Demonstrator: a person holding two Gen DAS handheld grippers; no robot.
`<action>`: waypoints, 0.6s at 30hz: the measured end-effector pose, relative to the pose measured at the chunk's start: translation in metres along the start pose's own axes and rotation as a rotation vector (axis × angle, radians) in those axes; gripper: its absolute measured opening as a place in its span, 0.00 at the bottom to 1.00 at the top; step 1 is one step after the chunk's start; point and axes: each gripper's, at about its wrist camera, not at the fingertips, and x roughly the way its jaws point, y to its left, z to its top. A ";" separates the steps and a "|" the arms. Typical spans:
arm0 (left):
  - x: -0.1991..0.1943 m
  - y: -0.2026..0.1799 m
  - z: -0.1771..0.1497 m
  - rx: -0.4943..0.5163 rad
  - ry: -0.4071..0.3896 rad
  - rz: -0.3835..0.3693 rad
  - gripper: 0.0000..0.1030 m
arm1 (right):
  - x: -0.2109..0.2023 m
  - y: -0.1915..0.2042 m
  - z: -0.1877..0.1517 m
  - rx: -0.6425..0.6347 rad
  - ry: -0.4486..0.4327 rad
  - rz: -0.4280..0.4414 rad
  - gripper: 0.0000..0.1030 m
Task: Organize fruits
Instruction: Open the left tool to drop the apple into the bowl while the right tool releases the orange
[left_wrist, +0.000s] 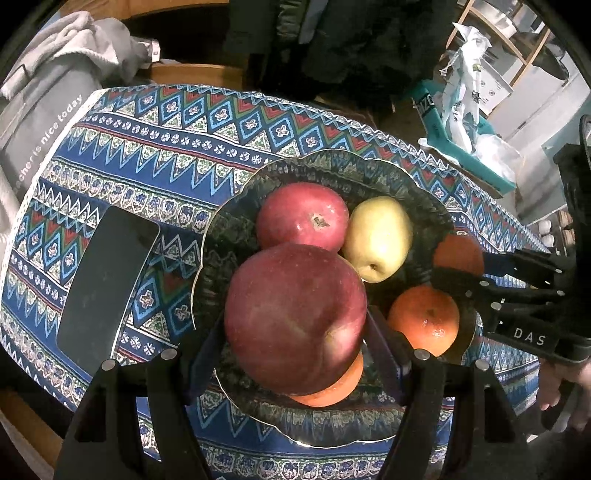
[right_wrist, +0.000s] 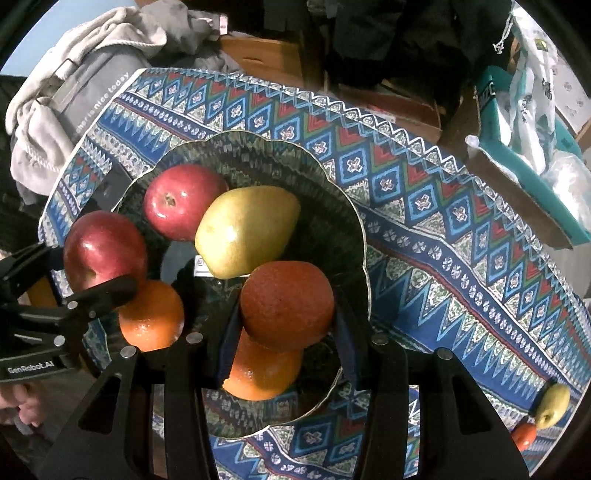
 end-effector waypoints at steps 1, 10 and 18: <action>0.000 0.000 0.000 0.000 0.001 0.000 0.73 | 0.000 0.001 0.000 0.000 0.002 0.000 0.45; -0.004 -0.001 -0.001 0.036 -0.010 0.078 0.75 | -0.006 -0.001 -0.001 0.016 -0.017 0.003 0.48; -0.016 -0.017 -0.004 0.077 -0.028 0.051 0.75 | -0.031 0.001 -0.003 0.015 -0.069 0.009 0.54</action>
